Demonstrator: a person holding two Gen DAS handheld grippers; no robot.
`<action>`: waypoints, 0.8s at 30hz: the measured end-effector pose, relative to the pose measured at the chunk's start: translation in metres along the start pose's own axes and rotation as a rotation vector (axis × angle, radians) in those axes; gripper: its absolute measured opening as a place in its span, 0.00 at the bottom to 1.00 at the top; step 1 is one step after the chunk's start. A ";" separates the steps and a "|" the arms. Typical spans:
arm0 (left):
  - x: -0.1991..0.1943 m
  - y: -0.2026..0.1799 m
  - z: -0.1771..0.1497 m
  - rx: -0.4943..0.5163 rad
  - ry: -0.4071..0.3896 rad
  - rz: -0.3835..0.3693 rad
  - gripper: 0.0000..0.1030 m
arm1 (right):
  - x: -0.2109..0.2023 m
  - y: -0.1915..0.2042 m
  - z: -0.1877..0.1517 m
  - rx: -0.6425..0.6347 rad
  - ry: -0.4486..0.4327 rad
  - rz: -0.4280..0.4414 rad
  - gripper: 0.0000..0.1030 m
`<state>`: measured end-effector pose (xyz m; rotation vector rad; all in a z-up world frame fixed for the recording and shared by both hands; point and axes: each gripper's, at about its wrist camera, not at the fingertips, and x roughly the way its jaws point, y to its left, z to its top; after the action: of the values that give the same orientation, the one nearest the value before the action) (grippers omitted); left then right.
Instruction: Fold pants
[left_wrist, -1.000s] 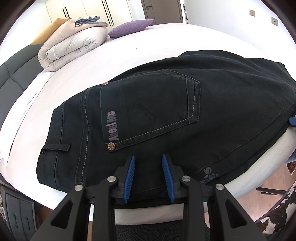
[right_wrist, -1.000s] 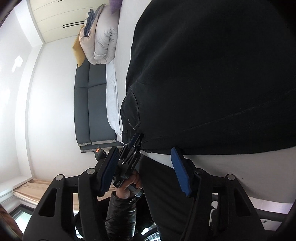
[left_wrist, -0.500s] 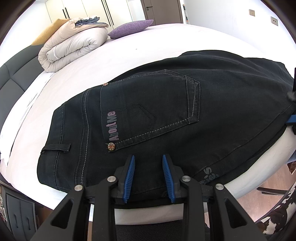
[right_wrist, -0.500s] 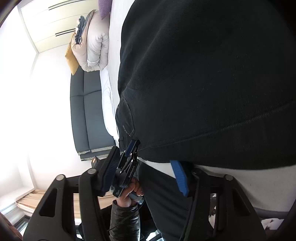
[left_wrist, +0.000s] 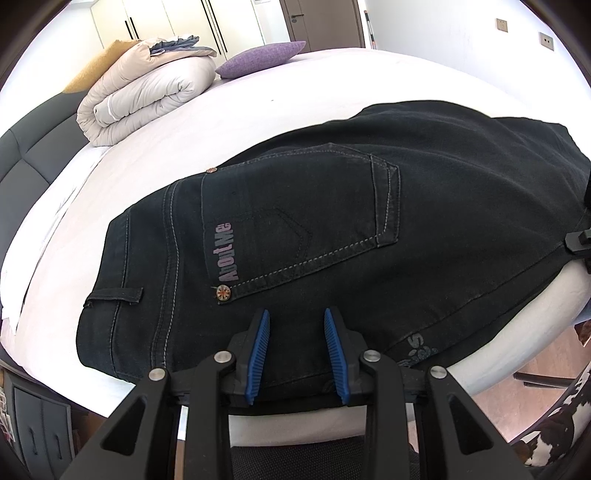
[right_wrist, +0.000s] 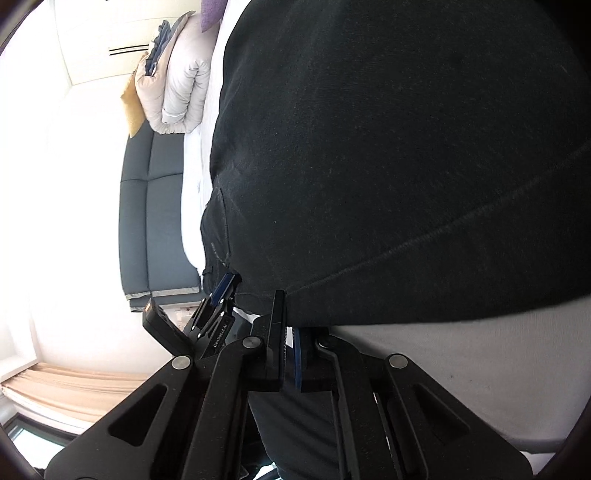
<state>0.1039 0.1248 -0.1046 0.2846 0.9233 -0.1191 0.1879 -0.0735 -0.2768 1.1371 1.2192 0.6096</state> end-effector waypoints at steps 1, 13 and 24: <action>-0.002 0.003 0.002 -0.018 0.002 -0.010 0.32 | -0.001 -0.001 0.000 -0.020 -0.002 0.006 0.00; 0.024 -0.056 0.107 0.033 -0.074 -0.174 0.36 | -0.057 0.050 -0.021 -0.254 -0.005 -0.048 0.56; 0.041 -0.078 0.073 0.015 -0.059 -0.122 0.35 | -0.107 0.011 0.081 -0.090 -0.232 -0.125 0.15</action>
<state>0.1669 0.0297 -0.1108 0.2373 0.8816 -0.2458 0.2346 -0.1895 -0.2277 1.0174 1.0437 0.4212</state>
